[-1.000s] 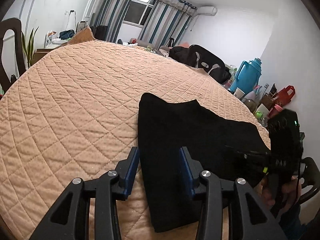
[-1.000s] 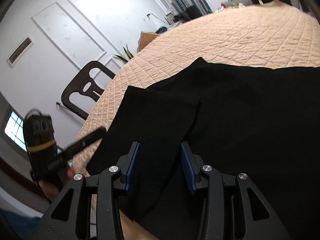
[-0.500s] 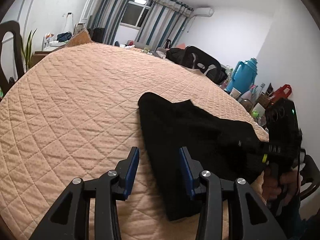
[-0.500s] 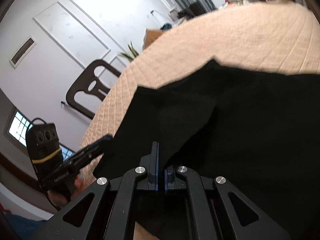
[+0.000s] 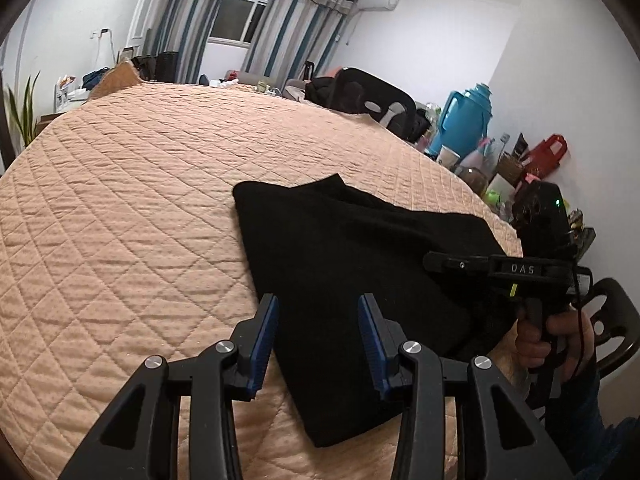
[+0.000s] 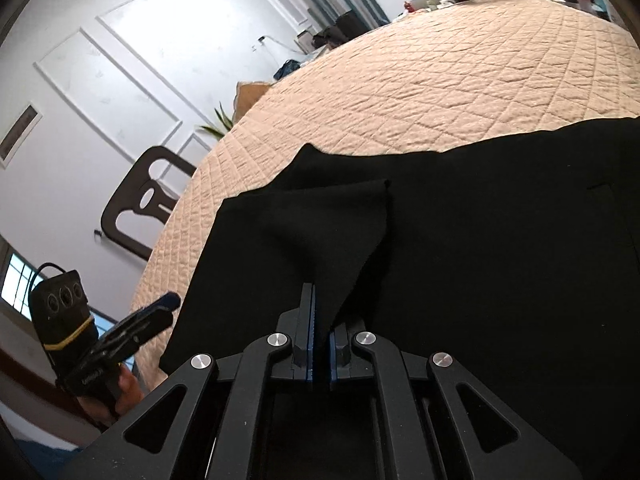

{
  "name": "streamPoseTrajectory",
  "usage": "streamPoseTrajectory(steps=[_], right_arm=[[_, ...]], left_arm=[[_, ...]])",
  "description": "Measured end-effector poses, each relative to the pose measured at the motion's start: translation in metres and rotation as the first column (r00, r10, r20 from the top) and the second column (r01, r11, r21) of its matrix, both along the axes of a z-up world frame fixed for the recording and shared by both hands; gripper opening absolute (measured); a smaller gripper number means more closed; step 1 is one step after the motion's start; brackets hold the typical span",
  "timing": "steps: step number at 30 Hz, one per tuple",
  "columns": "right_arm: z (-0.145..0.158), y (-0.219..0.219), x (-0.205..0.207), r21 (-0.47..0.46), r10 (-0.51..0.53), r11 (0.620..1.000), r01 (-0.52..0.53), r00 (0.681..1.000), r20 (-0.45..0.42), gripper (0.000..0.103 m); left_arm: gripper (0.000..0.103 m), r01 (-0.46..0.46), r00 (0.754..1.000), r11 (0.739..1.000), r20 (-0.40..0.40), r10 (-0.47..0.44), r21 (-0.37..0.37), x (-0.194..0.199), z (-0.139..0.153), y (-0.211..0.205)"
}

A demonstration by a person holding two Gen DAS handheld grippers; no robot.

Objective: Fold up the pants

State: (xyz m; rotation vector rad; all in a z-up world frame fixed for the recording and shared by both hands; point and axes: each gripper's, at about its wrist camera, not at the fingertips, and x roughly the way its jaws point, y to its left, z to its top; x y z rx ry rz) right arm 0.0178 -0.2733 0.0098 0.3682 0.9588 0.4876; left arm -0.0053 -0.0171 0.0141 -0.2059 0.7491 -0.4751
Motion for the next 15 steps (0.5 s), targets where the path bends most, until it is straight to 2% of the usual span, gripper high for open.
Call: streamPoseTrajectory(steps=[5, 9, 12, 15], right_arm=[[0.001, -0.011, -0.006, 0.016, -0.028, 0.999, 0.028, 1.000, 0.007, 0.005], [0.018, -0.011, -0.008, -0.096, -0.102, 0.989, 0.110, 0.991, 0.089, 0.008], [0.029, -0.005, -0.002, -0.086, -0.078, 0.992, 0.089, 0.990, 0.121, 0.009], [0.023, 0.010, 0.012, -0.123, -0.020, 0.992, 0.033, 0.995, 0.101, 0.009]], left_arm=[[0.044, 0.018, 1.000, 0.999, -0.002, -0.018, 0.047, -0.004, -0.008, -0.007], [0.044, 0.019, 1.000, 0.998, -0.005, -0.019, 0.055, -0.004, -0.006, -0.006], [0.044, 0.013, 1.000, 0.998, -0.006, -0.012, 0.056, 0.002, -0.003, -0.007], [0.044, 0.010, 1.000, 0.998, 0.004, -0.010, 0.062, 0.010, 0.000, -0.010]])
